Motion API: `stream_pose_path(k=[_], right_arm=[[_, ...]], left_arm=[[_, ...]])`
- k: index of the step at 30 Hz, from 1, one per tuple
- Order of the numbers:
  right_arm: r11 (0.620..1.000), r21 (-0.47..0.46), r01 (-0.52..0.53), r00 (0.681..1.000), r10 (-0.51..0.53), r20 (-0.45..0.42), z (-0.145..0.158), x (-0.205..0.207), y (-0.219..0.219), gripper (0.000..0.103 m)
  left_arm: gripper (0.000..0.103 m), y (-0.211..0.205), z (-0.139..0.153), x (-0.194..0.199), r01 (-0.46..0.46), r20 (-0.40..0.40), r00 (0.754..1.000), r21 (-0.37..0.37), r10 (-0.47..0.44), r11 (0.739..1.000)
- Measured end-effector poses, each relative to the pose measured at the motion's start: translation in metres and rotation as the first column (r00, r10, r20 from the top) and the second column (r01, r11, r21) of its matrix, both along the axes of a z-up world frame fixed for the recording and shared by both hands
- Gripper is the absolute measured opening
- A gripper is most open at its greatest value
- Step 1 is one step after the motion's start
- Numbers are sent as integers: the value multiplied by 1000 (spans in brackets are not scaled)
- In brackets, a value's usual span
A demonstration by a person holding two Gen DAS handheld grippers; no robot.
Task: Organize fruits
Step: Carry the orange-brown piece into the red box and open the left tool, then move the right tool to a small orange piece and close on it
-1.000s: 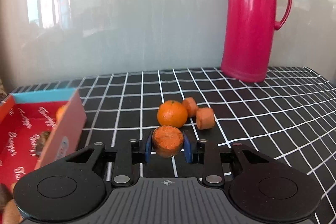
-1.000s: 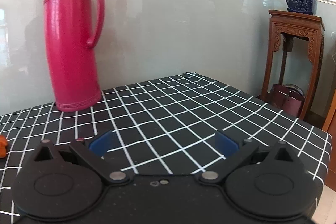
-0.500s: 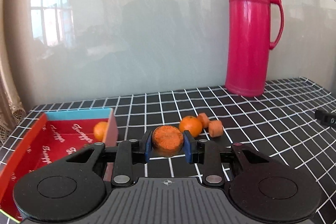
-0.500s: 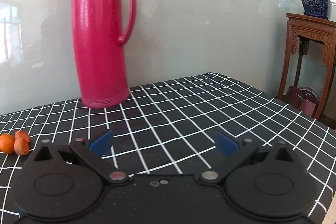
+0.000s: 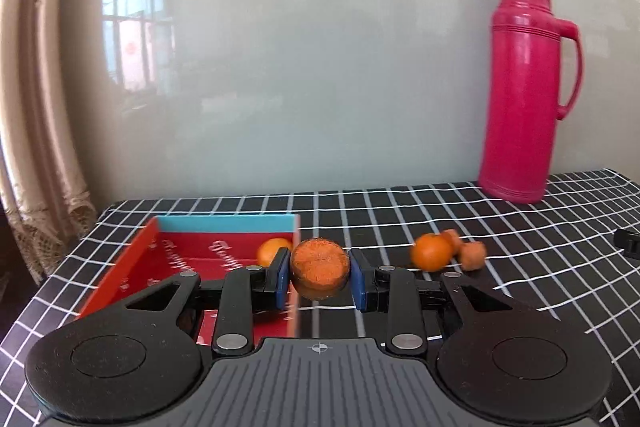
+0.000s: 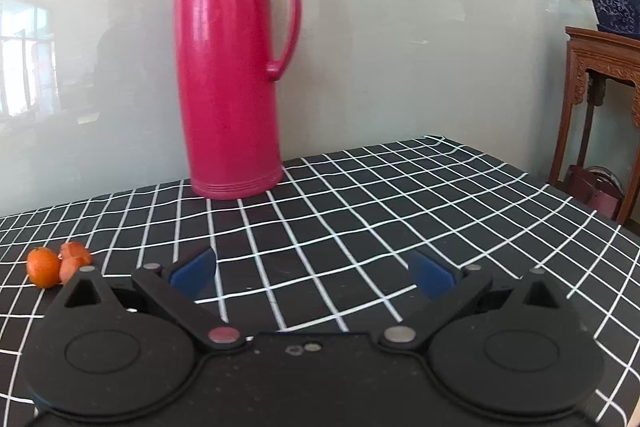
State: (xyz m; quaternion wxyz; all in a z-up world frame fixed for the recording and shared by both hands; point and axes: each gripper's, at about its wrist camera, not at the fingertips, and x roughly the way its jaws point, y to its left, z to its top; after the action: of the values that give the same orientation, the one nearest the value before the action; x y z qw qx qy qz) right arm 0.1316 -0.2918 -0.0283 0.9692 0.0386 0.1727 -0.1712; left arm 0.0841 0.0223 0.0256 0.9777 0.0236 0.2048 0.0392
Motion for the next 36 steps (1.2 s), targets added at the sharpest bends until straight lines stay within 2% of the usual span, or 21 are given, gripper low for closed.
stream_pose_path(k=[9,20,21,22,23,24,25,31,36], right_arm=[[998,-22,-59,998,59,3,2,6,33,103],[995,-37,-96,995,96,-12,1,10,54,103],[995,-38,-96,995,96,-12,1,10,54,103],[995,-38,-96,995,96,-11,1,10,55,103],[995,-39,-96,995,95,-12,1,10,55,103],[995,-40,-97,995,96,-13,1,10,55,103],[994,-41,-97,995,96,-14,1,10,54,103],[995,-45,-92,996,91,-15,1,9,48,103],[995,-41,-86,996,85,-13,3,7,41,103]], left_arm=[[31,42,-5,-3,-82,-13,997,5,83,997],[32,91,-18,1,-208,-65,976,-10,207,978],[35,93,-18,0,-210,-64,976,-18,209,977],[61,93,-17,-1,-216,-57,975,-21,215,976],[96,92,-16,-3,-229,-42,973,-17,228,973],[103,90,-13,-6,-242,-9,970,-12,242,970],[103,87,-10,-9,-244,33,969,-8,244,970],[103,71,-3,-12,-233,83,970,20,230,972],[103,61,1,-19,-270,162,952,34,261,962]])
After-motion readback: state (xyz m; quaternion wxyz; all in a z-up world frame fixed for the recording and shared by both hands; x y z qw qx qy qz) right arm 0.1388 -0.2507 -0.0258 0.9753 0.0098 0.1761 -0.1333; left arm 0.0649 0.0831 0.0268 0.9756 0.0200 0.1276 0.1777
